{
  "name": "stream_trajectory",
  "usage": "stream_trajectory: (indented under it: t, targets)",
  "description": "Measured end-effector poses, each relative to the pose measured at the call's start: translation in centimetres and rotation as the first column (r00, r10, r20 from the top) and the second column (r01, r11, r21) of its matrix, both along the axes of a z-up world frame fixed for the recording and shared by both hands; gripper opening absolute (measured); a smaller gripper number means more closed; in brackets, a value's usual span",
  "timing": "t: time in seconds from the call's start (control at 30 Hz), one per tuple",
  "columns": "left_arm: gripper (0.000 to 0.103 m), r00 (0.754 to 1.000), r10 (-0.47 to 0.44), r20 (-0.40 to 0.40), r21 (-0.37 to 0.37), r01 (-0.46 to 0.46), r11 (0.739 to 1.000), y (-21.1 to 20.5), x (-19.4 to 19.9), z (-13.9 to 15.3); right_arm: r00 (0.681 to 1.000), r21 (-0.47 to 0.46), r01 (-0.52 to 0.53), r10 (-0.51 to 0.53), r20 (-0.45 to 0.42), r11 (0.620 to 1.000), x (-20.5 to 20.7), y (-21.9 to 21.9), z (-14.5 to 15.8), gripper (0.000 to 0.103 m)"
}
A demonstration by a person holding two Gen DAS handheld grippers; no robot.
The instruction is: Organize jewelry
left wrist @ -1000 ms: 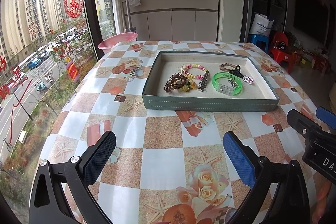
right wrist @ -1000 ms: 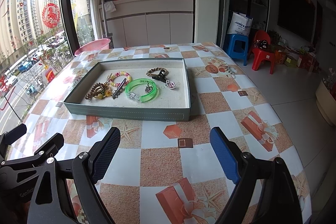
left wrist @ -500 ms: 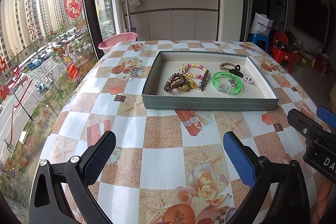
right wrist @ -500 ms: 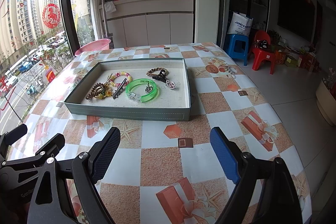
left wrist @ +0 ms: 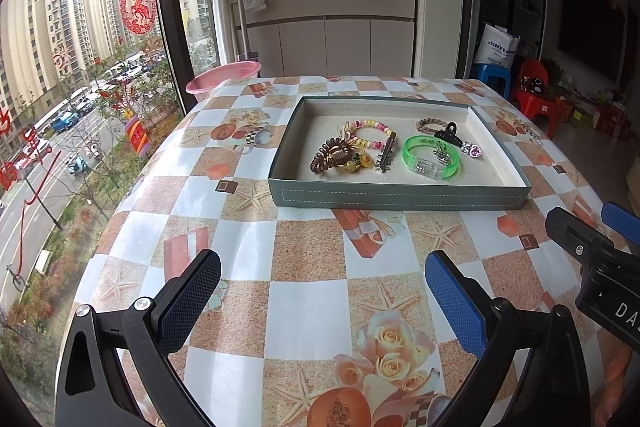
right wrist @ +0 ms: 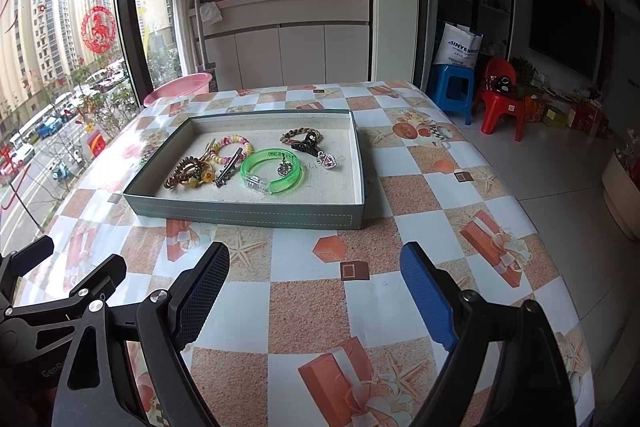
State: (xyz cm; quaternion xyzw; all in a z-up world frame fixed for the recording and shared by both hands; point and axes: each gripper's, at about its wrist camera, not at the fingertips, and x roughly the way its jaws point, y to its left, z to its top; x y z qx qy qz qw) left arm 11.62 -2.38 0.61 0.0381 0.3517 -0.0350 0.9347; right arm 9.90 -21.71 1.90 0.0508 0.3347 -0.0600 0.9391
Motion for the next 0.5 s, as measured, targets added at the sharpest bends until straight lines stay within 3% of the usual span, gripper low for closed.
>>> stream_trajectory:
  t: [0.5]
  targets:
    - [0.103,1.0,0.007,0.004,-0.033,-0.007,0.999,0.41,0.05,-0.03,1.0,0.001,0.0,0.0,0.0,1.0,-0.02,-0.01,-0.01,0.089]
